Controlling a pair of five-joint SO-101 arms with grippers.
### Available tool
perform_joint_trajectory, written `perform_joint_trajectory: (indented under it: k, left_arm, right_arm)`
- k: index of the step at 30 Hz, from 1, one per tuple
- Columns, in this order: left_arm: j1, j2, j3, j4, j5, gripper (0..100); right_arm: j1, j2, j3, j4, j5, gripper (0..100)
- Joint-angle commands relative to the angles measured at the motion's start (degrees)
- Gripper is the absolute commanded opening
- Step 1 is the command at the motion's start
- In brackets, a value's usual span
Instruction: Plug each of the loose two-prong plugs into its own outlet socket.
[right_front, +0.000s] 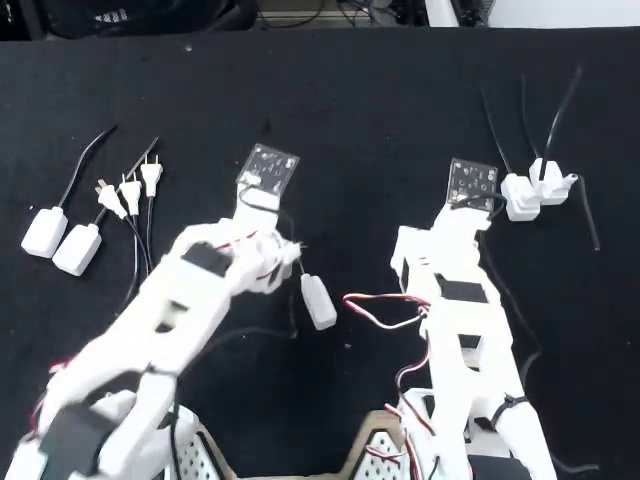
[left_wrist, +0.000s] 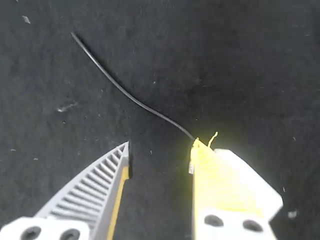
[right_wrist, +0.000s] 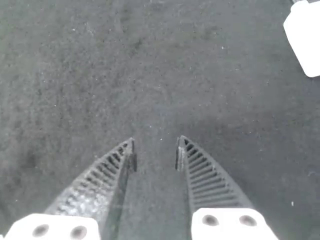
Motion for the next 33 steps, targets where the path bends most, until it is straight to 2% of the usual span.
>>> perform_joint_trajectory:
  k: [1,9,13,16,23,33]
  left_arm:
    - [0.57,8.35,-8.31,-1.32,4.48,20]
    - [4.70,14.68,-9.80,-1.85,9.58,20]
    - [1.10,17.41,-8.92,-0.88,9.23,20]
    - [-2.51,16.88,-8.66,2.99,8.09,20]
    - [-7.16,7.03,-3.65,13.45,7.82,20]
    - [-13.32,-16.18,6.02,14.07,-3.16,20]
  right_arm:
    - [0.97,-1.80,-2.77,-0.26,-0.35,12.7]
    - [0.97,-1.98,-2.77,-0.18,-0.35,12.7]
    - [0.97,-1.98,-2.77,-0.18,-0.26,12.7]
    - [0.97,-1.98,-2.77,-0.18,-0.26,12.7]
    - [0.97,-1.89,-2.77,-0.18,-0.26,12.7]
    - [0.88,-1.80,-2.77,-0.18,-0.26,12.7]
